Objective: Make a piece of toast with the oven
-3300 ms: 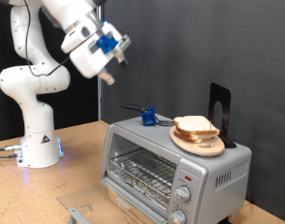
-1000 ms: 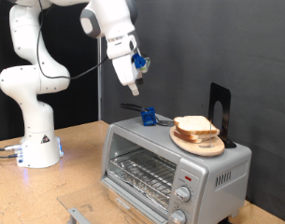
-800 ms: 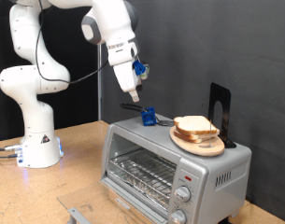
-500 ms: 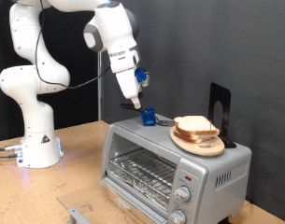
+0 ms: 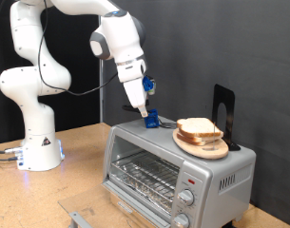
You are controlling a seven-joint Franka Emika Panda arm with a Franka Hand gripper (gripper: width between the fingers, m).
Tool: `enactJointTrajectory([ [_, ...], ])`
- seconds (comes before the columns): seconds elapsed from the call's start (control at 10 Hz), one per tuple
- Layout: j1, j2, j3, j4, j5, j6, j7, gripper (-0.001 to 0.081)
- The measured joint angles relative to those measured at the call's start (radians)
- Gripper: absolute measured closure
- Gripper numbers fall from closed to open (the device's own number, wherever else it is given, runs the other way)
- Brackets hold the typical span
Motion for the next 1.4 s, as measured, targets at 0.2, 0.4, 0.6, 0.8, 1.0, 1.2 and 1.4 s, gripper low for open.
enactJointTrajectory([
  [0.2,0.0,0.013,0.012,0.0,0.008,0.011,0.0,-0.0002],
  [0.4,0.0,0.025,0.019,-0.001,0.01,0.017,0.002,-0.0002],
  [0.6,0.0,0.038,0.023,-0.003,0.011,0.033,0.003,-0.0002],
  [0.8,0.0,0.052,0.024,-0.004,0.014,0.053,0.003,-0.0002],
  [1.0,0.0,0.057,0.026,-0.003,0.02,0.059,0.002,-0.0002],
  [1.2,0.0,0.067,0.028,0.0,0.032,0.059,0.002,-0.0002],
  [1.4,0.0,0.075,0.032,0.0,0.042,0.057,0.002,0.0018],
])
